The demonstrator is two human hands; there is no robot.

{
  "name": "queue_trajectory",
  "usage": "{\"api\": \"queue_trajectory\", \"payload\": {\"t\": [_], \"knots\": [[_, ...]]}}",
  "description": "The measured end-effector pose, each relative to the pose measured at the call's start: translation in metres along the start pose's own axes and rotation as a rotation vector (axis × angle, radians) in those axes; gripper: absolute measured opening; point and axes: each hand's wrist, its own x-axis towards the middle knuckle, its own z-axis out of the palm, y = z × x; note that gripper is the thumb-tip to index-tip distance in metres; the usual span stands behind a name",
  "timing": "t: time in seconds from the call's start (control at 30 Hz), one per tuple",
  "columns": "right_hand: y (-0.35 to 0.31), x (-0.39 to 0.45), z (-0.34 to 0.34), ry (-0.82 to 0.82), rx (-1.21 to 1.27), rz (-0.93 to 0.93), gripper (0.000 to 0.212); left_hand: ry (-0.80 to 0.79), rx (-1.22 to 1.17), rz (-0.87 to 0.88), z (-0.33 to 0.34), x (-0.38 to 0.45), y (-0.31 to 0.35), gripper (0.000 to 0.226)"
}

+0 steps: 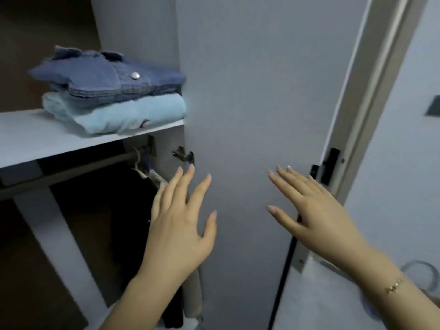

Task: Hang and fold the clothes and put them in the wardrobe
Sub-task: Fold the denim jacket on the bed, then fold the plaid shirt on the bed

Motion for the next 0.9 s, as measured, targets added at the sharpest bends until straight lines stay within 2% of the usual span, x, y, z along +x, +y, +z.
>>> {"api": "queue_trajectory", "payload": {"t": [0.2, 0.33, 0.5, 0.7, 0.9], "knots": [[0.084, -0.156, -0.013, -0.011, -0.133, 0.323, 0.066, -0.200, -0.211, 0.265, 0.068, -0.031, 0.142, 0.065], [0.144, -0.281, -0.028, -0.071, -0.208, 0.537, 0.063, -0.349, -0.299, 0.477, 0.124, -0.071, 0.260, 0.066], [0.206, -0.457, -0.062, -0.128, -0.244, 0.891, 0.064, -0.524, -0.364, 0.642, 0.185, -0.131, 0.421, 0.065], [0.247, -0.637, -0.086, -0.155, -0.212, 1.214, 0.065, -0.747, -0.445, 0.892, 0.232, -0.223, 0.586, 0.066], [0.263, -0.756, -0.070, -0.157, -0.119, 1.448, 0.062, -0.943, -0.547, 1.035, 0.278, -0.301, 0.694, 0.063]]}}
